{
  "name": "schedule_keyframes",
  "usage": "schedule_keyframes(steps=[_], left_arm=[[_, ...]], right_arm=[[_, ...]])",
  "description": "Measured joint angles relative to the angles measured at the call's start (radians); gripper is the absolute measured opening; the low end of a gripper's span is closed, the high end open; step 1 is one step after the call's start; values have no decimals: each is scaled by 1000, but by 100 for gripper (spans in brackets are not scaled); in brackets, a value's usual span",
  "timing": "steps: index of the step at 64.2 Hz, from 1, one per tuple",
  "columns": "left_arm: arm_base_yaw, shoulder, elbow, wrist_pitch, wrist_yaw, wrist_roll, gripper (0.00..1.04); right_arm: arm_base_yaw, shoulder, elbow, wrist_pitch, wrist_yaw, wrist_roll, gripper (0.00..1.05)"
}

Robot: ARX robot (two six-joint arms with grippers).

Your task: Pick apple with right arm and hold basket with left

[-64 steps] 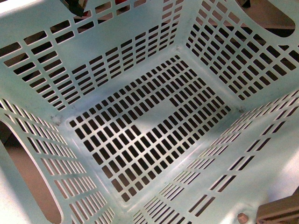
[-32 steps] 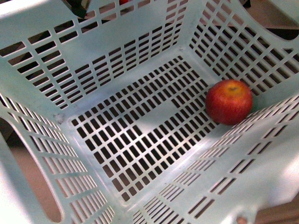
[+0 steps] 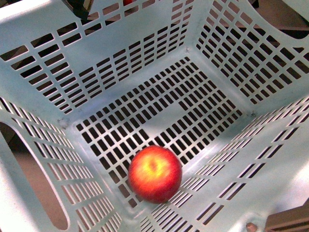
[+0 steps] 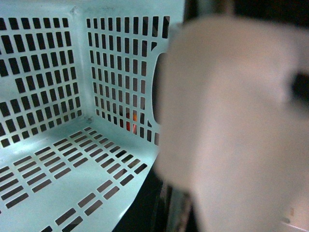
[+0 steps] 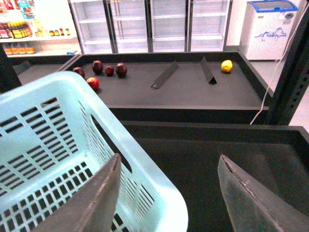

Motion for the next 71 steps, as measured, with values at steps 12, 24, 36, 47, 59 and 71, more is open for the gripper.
schedule_keyframes(steps=[12, 24, 36, 47, 59, 71], left_arm=[[0, 0, 0, 0, -9, 2, 7], [0, 0, 0, 0, -4, 0, 7], [0, 0, 0, 0, -7, 0, 7], [0, 0, 0, 0, -5, -1, 7], [0, 0, 0, 0, -6, 0, 7], [0, 0, 0, 0, -4, -1, 7]], right_arm=[[-46, -82, -88, 2, -43, -22, 24], [-134, -162, -140, -20, -146, -33, 2], [-156, -238, -182, -56, -150, -32, 2], [-156, -309, -209, -100, -151, -32, 2], [-156, -377, -229, -148, -150, -32, 2], [-156, -423, -247, -151, -151, -33, 2]])
